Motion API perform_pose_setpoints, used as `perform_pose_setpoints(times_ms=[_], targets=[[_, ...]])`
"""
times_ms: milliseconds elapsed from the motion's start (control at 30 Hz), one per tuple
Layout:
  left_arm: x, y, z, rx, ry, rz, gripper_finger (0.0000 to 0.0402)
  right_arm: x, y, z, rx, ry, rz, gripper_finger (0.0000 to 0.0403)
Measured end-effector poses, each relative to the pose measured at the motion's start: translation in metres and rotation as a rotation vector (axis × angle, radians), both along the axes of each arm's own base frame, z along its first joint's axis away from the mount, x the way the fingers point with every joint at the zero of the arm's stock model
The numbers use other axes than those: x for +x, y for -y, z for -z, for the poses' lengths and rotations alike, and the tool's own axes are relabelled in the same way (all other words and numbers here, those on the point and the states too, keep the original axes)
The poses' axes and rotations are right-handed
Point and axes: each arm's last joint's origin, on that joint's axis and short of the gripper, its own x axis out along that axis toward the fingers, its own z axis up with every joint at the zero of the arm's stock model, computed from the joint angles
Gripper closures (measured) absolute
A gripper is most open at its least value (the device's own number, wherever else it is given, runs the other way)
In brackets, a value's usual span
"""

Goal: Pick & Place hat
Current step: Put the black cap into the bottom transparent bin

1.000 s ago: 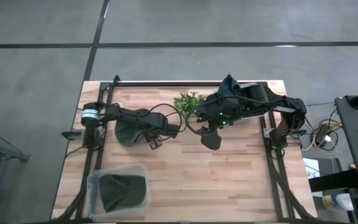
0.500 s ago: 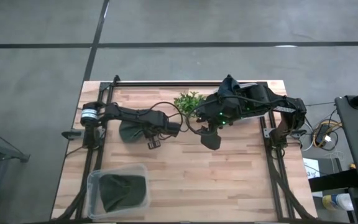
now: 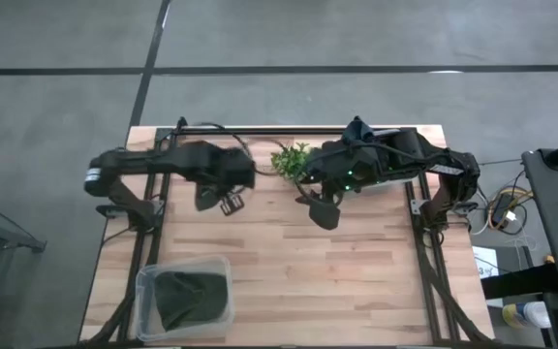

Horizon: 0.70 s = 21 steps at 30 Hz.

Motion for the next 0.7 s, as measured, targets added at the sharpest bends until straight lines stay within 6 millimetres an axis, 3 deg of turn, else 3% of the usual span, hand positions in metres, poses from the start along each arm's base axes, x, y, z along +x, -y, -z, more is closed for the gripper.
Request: perform_pose_setpoints(times_ms=[167, 300, 500, 700], targets=[[-0.023, 0.000, -0.048, 0.107, 0.257, -0.057, 0.0395, 0.000, 0.004, -0.007, -0.050, 0.073, 0.120, 0.0184], [-0.035, 0.003, -0.072, 0.245, 0.357, -0.031, 0.0395, 0.001, 0.009, -0.009, -0.064, 0.128, 0.308, 0.0184], [-0.035, 0.022, -0.085, 0.487, 0.359, 0.129, 0.0395, 0.006, 0.038, -0.010, 0.042, 0.195, 0.531, 0.0184], [-0.027, 0.040, -0.089, 0.621, 0.361, 0.299, 0.0395, 0.013, 0.064, -0.019, 0.125, 0.320, 0.627, 0.0184]])
